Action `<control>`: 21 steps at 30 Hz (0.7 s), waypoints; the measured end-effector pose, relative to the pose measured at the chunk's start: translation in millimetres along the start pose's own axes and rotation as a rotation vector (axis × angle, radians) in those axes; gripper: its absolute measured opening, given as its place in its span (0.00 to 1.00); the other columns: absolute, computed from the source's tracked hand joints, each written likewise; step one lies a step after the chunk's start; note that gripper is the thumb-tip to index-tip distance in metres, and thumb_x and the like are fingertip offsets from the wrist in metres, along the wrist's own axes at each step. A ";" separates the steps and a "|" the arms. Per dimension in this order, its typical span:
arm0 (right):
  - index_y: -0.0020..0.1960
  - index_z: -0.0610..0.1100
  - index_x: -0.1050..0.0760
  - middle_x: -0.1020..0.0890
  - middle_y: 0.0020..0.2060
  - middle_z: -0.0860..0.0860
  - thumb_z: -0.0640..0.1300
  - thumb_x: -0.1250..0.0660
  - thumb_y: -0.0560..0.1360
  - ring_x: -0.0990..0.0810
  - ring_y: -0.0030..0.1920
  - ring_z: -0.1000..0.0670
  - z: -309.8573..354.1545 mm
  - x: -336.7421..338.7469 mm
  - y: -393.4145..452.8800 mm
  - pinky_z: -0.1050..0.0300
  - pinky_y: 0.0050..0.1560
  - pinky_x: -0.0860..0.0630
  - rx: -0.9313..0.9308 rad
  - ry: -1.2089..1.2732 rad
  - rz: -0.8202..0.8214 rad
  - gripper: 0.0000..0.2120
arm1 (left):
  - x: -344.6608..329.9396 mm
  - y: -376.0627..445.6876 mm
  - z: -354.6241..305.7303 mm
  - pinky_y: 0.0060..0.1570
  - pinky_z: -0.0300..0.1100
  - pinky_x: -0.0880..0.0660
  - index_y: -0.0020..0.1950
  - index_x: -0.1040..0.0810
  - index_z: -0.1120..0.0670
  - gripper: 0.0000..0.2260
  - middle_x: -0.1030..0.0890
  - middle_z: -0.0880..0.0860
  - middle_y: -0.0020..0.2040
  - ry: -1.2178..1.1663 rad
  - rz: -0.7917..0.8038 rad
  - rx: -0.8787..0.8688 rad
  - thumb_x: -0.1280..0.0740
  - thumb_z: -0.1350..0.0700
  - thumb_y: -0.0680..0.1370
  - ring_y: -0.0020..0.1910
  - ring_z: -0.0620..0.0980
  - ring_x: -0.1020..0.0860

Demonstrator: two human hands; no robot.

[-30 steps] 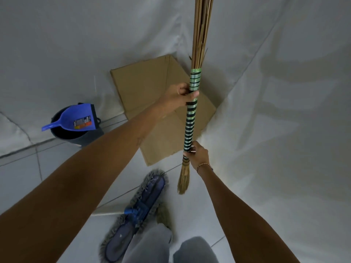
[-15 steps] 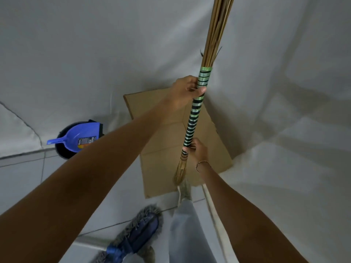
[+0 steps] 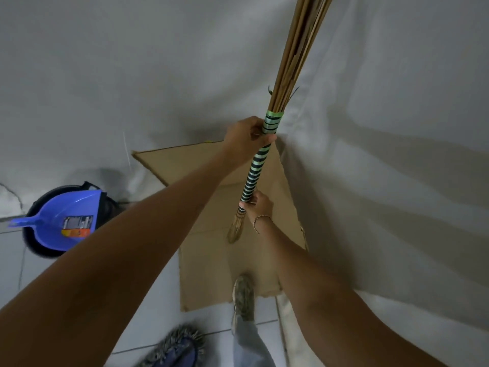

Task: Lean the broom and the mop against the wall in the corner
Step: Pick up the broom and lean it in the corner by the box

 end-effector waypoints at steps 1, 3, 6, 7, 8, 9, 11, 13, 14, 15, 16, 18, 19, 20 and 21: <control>0.49 0.36 0.21 0.15 0.47 0.40 0.37 0.26 0.66 0.17 0.48 0.43 -2.1 -3.7 14.2 0.51 0.51 0.20 -0.012 -0.002 0.001 0.12 | -3.3 9.9 9.4 0.57 0.44 0.22 0.59 0.22 0.59 0.17 0.16 0.56 0.56 -0.006 -0.010 0.000 0.29 0.53 0.74 0.55 0.52 0.19; 0.50 0.35 0.21 0.15 0.47 0.40 0.36 0.26 0.66 0.17 0.49 0.43 -7.8 -7.5 39.6 0.52 0.51 0.20 -0.037 0.006 -0.002 0.13 | -8.6 25.3 25.1 0.57 0.44 0.21 0.59 0.22 0.59 0.18 0.16 0.56 0.55 -0.050 -0.035 0.014 0.28 0.53 0.73 0.54 0.51 0.18; 0.50 0.36 0.20 0.15 0.47 0.40 0.35 0.25 0.64 0.17 0.49 0.44 -23.0 -11.8 84.6 0.52 0.53 0.20 -0.090 -0.005 -0.023 0.14 | -19.4 56.1 55.0 0.55 0.40 0.21 0.57 0.21 0.59 0.17 0.15 0.54 0.53 -0.040 -0.072 0.029 0.26 0.54 0.71 0.51 0.48 0.17; 0.50 0.36 0.20 0.15 0.48 0.40 0.35 0.26 0.64 0.17 0.50 0.43 -32.6 -14.0 101.8 0.52 0.53 0.21 -0.101 -0.010 -0.037 0.14 | -26.7 67.7 66.5 0.52 0.36 0.22 0.56 0.21 0.58 0.17 0.15 0.53 0.52 -0.012 -0.066 0.021 0.26 0.53 0.70 0.49 0.46 0.18; 0.50 0.36 0.20 0.15 0.48 0.40 0.35 0.26 0.64 0.17 0.50 0.43 -39.7 -17.5 120.6 0.52 0.53 0.21 -0.119 -0.015 -0.049 0.14 | -32.9 81.1 78.7 0.48 0.32 0.24 0.56 0.21 0.57 0.17 0.15 0.52 0.51 0.021 -0.061 0.032 0.25 0.52 0.70 0.47 0.44 0.19; 0.51 0.36 0.20 0.15 0.49 0.40 0.35 0.26 0.65 0.17 0.51 0.43 -47.3 -18.9 132.8 0.53 0.53 0.21 -0.133 -0.013 -0.055 0.15 | -37.8 89.6 87.2 0.46 0.28 0.27 0.55 0.20 0.57 0.18 0.15 0.51 0.51 0.049 -0.058 0.030 0.25 0.51 0.69 0.45 0.43 0.20; 0.52 0.36 0.20 0.15 0.50 0.40 0.36 0.26 0.66 0.18 0.52 0.43 -56.3 -28.1 158.6 0.56 0.52 0.23 -0.151 -0.038 -0.034 0.15 | -45.0 108.4 105.9 0.46 0.29 0.27 0.55 0.21 0.57 0.18 0.15 0.51 0.51 0.077 -0.067 0.040 0.25 0.50 0.69 0.47 0.44 0.20; 0.52 0.35 0.20 0.16 0.51 0.40 0.37 0.27 0.67 0.18 0.52 0.42 -61.3 -35.6 178.5 0.53 0.53 0.22 -0.160 -0.065 0.000 0.14 | -49.8 122.3 116.4 0.49 0.33 0.26 0.55 0.21 0.57 0.18 0.15 0.53 0.52 0.087 -0.091 0.043 0.25 0.50 0.70 0.50 0.48 0.18; 0.52 0.34 0.20 0.16 0.50 0.39 0.37 0.27 0.68 0.18 0.52 0.41 -60.8 -37.2 184.4 0.51 0.54 0.22 -0.173 -0.056 0.001 0.13 | -51.7 127.9 118.8 0.49 0.31 0.26 0.56 0.21 0.57 0.18 0.15 0.53 0.52 0.076 -0.092 0.046 0.26 0.50 0.70 0.51 0.48 0.18; 0.52 0.34 0.20 0.16 0.50 0.38 0.36 0.28 0.69 0.18 0.52 0.41 -64.3 -36.6 193.0 0.50 0.54 0.22 -0.185 -0.041 -0.015 0.12 | -57.3 135.6 121.8 0.46 0.26 0.28 0.56 0.21 0.57 0.18 0.16 0.53 0.52 0.054 -0.087 0.044 0.26 0.50 0.70 0.50 0.47 0.19; 0.51 0.33 0.20 0.16 0.50 0.38 0.36 0.29 0.70 0.18 0.52 0.40 -64.3 -34.9 197.9 0.52 0.51 0.22 -0.198 -0.034 -0.038 0.11 | -60.9 140.7 122.6 0.42 0.21 0.30 0.57 0.21 0.57 0.18 0.16 0.52 0.53 0.053 -0.083 0.042 0.26 0.50 0.71 0.49 0.45 0.20; 0.53 0.33 0.21 0.17 0.51 0.38 0.38 0.32 0.73 0.19 0.53 0.39 -64.6 -31.5 204.0 0.56 0.46 0.28 -0.217 -0.010 -0.088 0.11 | -68.1 145.2 121.4 0.41 0.22 0.31 0.59 0.22 0.58 0.18 0.17 0.52 0.54 0.070 -0.067 0.020 0.28 0.51 0.73 0.49 0.45 0.21; 0.55 0.33 0.22 0.17 0.52 0.37 0.39 0.34 0.75 0.20 0.54 0.39 -64.5 -30.7 206.8 0.55 0.46 0.29 -0.217 -0.001 -0.109 0.12 | -73.1 146.0 122.1 0.45 0.26 0.30 0.61 0.23 0.58 0.18 0.17 0.53 0.56 0.074 -0.051 0.016 0.30 0.52 0.74 0.52 0.47 0.20; 0.56 0.33 0.23 0.18 0.54 0.37 0.40 0.36 0.76 0.21 0.56 0.39 -61.8 -30.0 205.4 0.53 0.47 0.29 -0.221 -0.012 -0.126 0.13 | -76.8 144.1 122.2 0.49 0.30 0.30 0.63 0.24 0.58 0.17 0.17 0.54 0.57 0.084 -0.032 0.020 0.32 0.53 0.76 0.55 0.49 0.20; 0.57 0.32 0.24 0.19 0.55 0.37 0.40 0.39 0.77 0.22 0.57 0.39 -60.1 -28.7 204.4 0.51 0.50 0.27 -0.215 -0.027 -0.145 0.14 | -81.7 142.5 122.5 0.51 0.34 0.30 0.64 0.26 0.58 0.17 0.18 0.56 0.58 0.092 -0.014 0.014 0.34 0.55 0.77 0.57 0.51 0.20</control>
Point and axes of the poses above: each hand's wrist, its own y-axis towards the middle knuckle, its own x-axis out of the back of the hand, z = x × y, the point moved 7 cm from there along y, towards the middle knuckle
